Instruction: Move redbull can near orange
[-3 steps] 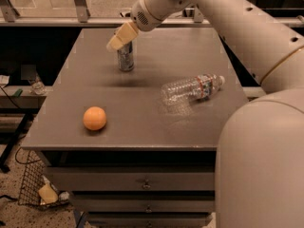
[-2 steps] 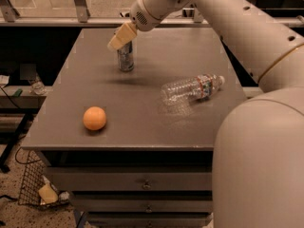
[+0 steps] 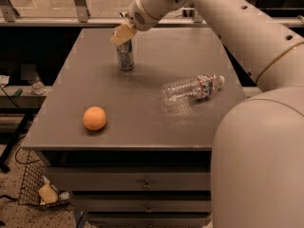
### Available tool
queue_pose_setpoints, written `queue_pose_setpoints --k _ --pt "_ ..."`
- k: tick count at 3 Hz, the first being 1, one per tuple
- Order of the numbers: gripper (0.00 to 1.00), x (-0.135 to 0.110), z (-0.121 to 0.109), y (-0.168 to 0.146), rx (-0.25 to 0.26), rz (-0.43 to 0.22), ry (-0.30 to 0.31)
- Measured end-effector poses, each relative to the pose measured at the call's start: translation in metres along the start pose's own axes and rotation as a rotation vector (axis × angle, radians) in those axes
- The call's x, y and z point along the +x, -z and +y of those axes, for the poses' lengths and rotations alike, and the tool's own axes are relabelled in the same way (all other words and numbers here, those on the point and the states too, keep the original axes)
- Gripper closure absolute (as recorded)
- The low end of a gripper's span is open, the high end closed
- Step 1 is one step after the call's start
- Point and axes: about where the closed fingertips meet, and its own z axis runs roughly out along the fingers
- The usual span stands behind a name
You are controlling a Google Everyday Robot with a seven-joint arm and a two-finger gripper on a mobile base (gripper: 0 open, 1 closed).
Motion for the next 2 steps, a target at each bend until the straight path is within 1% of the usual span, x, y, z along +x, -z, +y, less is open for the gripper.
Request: queue_pose_setpoints --k 1,2 --pt "1.00 -0.008 0.013 0.034 0.022 -0.030 0.034" --pt "1.00 -0.013 0.037 0.063 0.012 -0.056 0.054"
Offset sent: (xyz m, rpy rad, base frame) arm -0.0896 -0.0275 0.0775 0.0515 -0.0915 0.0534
